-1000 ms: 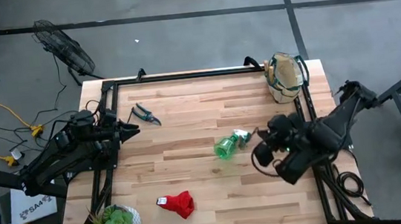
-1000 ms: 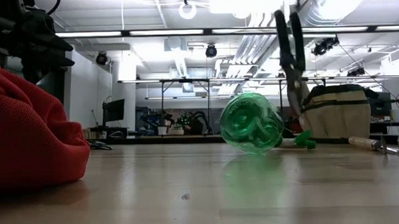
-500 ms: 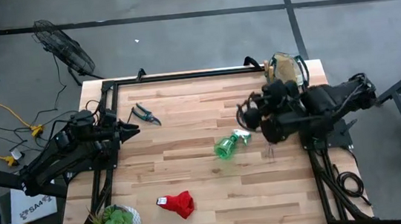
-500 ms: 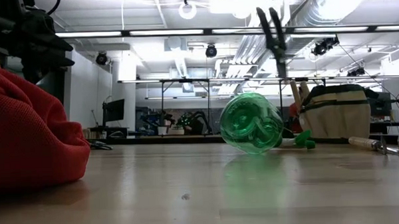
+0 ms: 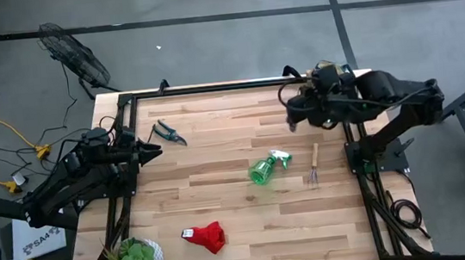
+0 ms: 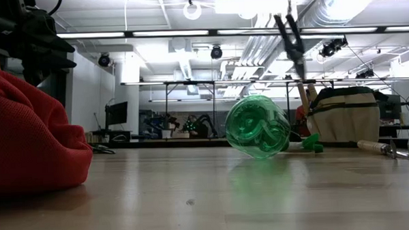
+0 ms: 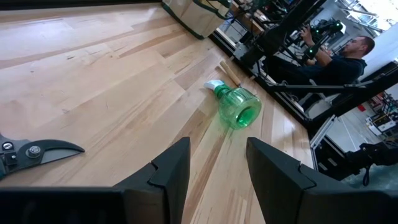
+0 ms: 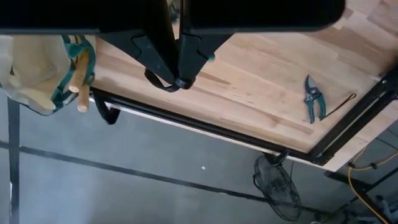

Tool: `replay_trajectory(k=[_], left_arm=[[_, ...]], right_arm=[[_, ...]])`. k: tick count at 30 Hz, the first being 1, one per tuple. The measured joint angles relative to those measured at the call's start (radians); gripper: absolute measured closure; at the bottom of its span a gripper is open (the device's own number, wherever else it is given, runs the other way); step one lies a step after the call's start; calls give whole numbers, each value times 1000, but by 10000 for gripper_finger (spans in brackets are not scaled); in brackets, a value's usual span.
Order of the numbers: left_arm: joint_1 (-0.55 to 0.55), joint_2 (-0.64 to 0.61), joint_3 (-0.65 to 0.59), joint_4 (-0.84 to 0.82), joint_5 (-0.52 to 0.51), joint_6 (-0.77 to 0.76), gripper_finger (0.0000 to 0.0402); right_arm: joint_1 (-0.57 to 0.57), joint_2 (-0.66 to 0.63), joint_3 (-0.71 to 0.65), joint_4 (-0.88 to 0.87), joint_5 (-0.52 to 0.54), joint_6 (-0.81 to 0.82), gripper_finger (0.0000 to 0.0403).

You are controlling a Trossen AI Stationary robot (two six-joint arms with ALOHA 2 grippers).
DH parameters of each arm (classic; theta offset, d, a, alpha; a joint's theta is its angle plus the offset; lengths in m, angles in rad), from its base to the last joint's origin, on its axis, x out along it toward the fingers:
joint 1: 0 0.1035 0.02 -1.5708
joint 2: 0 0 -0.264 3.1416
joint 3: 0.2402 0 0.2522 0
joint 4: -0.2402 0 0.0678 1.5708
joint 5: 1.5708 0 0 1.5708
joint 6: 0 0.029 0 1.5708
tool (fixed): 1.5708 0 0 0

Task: Pick & Place Garden tools in Gardening bag
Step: Put the right shear scissors into the gardening bag

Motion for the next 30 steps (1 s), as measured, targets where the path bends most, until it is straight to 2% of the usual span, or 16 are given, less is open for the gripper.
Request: replay_trajectory(k=[15, 23, 30], left_arm=[[0, 0, 0, 0, 0, 0, 247], [0, 0, 0, 0, 0, 0, 247], [0, 0, 0, 0, 0, 0, 247]], right_arm=[[-104, -91, 0, 1, -139, -90, 400], [-154, -150, -5, 1, -146, -98, 400], [-190, -218, -142, -1, -210, -20, 400]])
